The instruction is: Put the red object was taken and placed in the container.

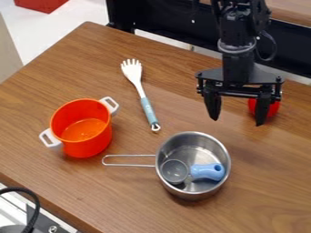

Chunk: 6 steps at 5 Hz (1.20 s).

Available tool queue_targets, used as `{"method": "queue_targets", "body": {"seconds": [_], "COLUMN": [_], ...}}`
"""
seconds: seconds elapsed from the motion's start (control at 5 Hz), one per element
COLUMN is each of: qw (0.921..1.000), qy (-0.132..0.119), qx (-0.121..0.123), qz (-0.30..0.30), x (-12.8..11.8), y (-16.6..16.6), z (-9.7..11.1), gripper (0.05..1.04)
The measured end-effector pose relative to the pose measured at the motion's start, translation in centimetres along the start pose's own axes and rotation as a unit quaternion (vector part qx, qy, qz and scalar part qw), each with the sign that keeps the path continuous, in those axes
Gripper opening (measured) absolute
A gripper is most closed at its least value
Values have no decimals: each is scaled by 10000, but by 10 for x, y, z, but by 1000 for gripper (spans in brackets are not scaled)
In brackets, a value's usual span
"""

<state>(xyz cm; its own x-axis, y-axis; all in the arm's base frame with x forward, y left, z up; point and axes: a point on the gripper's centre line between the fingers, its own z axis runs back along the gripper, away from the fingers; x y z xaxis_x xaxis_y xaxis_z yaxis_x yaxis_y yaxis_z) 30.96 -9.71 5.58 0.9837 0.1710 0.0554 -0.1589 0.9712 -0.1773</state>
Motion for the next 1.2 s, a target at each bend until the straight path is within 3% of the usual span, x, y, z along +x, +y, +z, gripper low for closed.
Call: {"method": "queue_targets", "body": {"seconds": [0.2, 0.8, 1.2], "qw": [9999, 9966, 9943], "qy": [130, -822, -1019], "qx": [61, -43, 168], "qz": [62, -45, 259], "x": [-3, 53, 69], "y": [3, -10, -24], "z": [-10, -20, -29], "gripper": [994, 994, 994]}}
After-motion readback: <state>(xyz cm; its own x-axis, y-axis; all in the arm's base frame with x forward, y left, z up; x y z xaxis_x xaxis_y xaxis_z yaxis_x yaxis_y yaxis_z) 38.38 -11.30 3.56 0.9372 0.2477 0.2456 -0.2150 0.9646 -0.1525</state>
